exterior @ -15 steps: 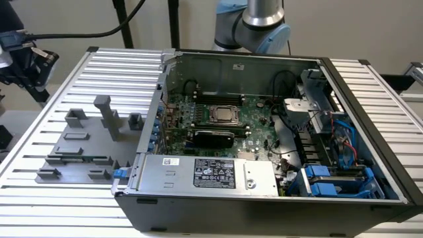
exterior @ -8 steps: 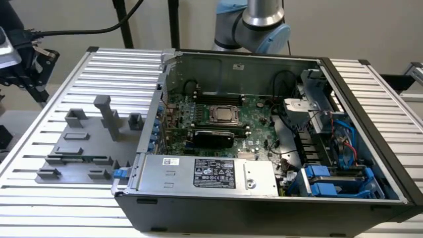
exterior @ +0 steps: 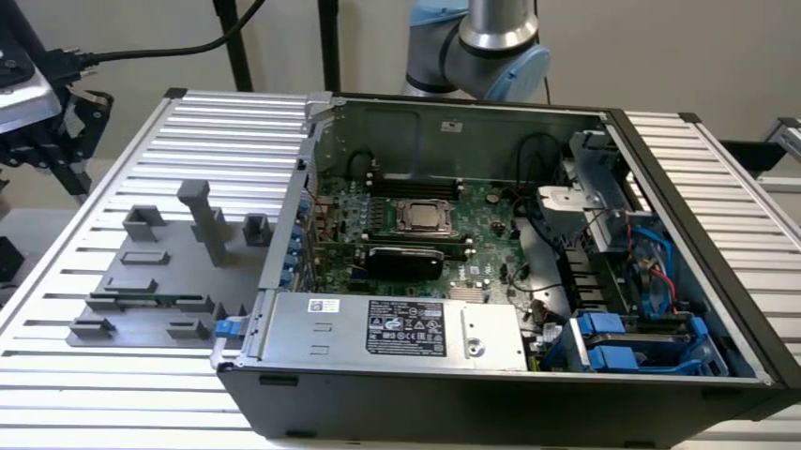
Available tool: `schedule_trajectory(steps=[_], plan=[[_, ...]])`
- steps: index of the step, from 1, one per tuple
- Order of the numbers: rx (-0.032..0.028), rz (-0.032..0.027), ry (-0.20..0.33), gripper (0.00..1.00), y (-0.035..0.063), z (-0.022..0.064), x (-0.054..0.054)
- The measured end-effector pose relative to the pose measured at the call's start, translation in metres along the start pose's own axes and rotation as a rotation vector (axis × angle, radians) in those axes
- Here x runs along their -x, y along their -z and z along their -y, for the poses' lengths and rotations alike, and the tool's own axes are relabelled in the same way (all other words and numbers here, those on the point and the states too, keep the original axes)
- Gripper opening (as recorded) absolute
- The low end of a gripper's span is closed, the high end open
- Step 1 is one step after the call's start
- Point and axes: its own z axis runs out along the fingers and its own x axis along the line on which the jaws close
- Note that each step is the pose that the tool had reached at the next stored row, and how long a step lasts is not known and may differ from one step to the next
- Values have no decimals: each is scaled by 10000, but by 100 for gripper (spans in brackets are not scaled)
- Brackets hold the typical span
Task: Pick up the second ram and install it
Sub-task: 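Pick up the second ram and move it above second insertion slot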
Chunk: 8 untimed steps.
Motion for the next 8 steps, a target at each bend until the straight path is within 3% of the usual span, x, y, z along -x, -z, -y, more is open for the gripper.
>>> schedule_trajectory(steps=[8], plan=[[26,-63,1459,0,-20,1,-1]])
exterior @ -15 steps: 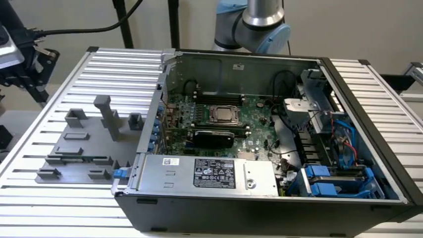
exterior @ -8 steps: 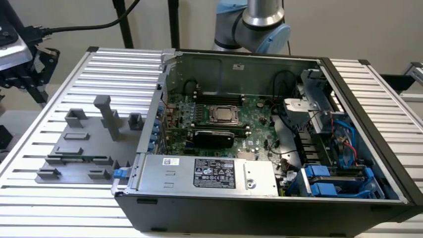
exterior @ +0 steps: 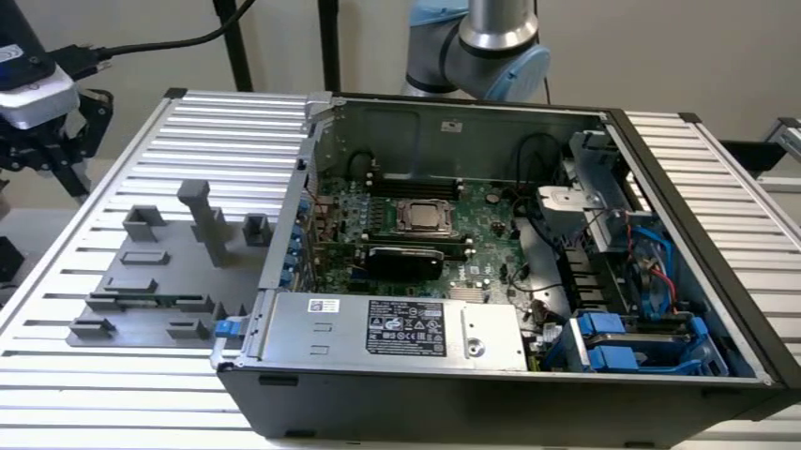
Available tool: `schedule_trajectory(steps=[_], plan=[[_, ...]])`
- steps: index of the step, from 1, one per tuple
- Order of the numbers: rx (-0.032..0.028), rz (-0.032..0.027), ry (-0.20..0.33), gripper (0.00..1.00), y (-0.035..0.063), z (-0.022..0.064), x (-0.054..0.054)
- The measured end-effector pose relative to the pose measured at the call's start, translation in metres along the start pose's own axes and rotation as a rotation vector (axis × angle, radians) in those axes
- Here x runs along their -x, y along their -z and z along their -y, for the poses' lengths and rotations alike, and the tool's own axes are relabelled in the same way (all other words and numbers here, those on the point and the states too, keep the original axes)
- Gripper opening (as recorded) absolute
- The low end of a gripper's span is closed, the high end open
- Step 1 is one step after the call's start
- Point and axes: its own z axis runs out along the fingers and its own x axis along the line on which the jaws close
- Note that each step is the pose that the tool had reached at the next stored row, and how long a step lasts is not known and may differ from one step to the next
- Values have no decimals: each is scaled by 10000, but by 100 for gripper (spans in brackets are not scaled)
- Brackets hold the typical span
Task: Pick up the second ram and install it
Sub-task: 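Pick up the second ram and move it above second insertion slot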
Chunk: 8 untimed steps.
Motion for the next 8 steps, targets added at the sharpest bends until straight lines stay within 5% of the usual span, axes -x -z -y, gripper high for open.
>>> schedule_trajectory(steps=[8], plan=[[4,-18,1463,0,-35,2,0]])
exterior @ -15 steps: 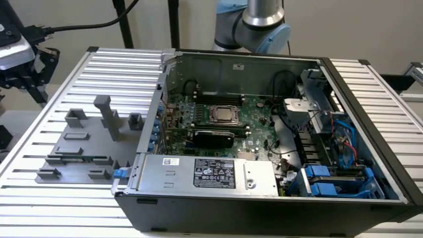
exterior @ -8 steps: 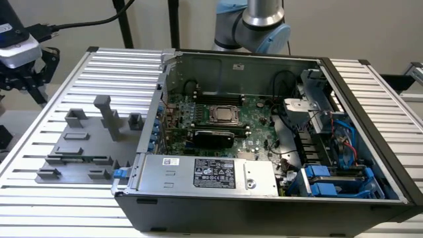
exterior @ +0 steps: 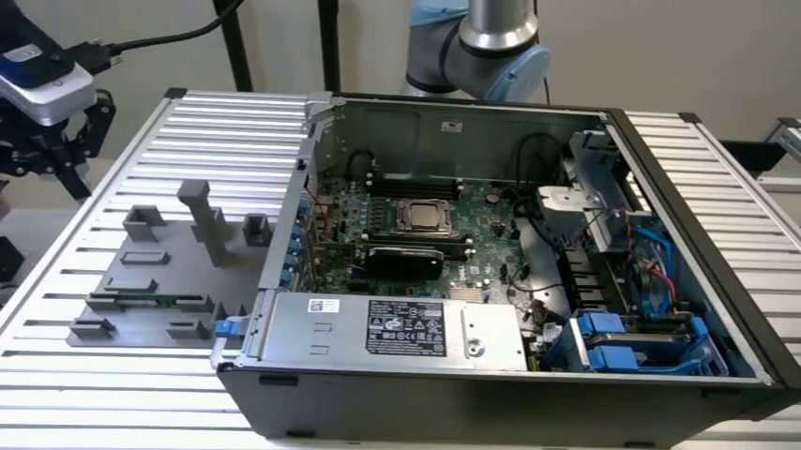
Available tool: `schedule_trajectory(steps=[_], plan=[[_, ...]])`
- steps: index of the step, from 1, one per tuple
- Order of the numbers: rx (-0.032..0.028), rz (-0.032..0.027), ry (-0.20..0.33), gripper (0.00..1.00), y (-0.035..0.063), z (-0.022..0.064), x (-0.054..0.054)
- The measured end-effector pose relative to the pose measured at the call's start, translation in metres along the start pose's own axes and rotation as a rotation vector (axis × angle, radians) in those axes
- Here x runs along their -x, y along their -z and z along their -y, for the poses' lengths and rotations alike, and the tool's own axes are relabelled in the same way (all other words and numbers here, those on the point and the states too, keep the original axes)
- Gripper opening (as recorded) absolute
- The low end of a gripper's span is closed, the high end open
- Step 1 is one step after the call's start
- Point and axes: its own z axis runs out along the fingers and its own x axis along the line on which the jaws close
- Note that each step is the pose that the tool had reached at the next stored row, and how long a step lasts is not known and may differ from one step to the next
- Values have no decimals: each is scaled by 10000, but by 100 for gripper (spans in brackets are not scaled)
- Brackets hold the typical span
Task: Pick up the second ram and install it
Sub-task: 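Pick up the second ram and move it above second insertion slot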
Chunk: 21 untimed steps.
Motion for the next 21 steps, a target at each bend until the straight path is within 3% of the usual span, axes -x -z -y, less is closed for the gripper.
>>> schedule_trajectory(steps=[9,21], plan=[[-6,-3,1621,0,-47,2,-1],[-76,61,3823,0,-122,5,-3]])
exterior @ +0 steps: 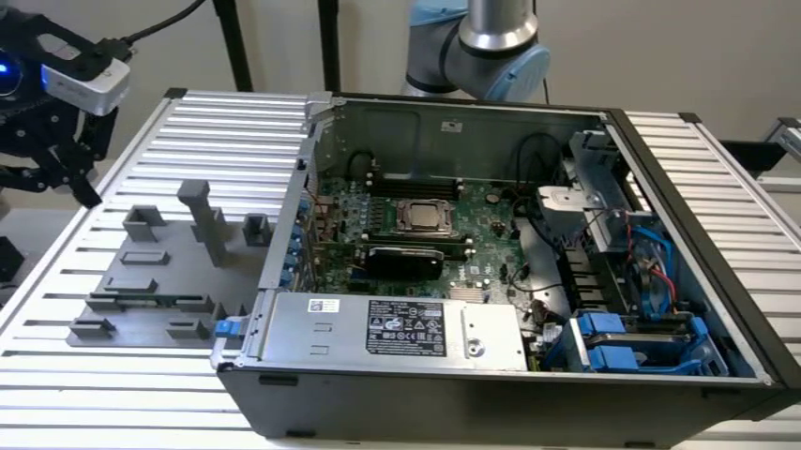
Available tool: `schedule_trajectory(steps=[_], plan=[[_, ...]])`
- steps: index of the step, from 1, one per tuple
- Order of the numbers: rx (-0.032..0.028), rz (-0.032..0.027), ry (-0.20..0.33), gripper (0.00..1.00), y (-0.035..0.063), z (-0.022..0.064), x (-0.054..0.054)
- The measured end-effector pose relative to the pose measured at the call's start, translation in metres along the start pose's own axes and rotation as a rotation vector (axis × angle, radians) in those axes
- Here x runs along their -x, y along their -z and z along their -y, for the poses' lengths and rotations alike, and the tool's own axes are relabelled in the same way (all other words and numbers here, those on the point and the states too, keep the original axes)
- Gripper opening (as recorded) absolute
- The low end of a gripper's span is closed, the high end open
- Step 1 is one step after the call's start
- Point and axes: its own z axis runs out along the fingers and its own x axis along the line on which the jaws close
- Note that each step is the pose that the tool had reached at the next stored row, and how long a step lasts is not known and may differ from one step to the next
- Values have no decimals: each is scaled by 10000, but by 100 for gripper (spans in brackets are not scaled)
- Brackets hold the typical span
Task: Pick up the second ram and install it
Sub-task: 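Pick up the second ram and move it above second insertion slot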
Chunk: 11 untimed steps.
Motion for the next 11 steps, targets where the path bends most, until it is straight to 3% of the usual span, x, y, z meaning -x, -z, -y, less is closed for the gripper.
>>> schedule_trajectory(steps=[11], plan=[[-28,14,1992,0,-68,1,-3]])
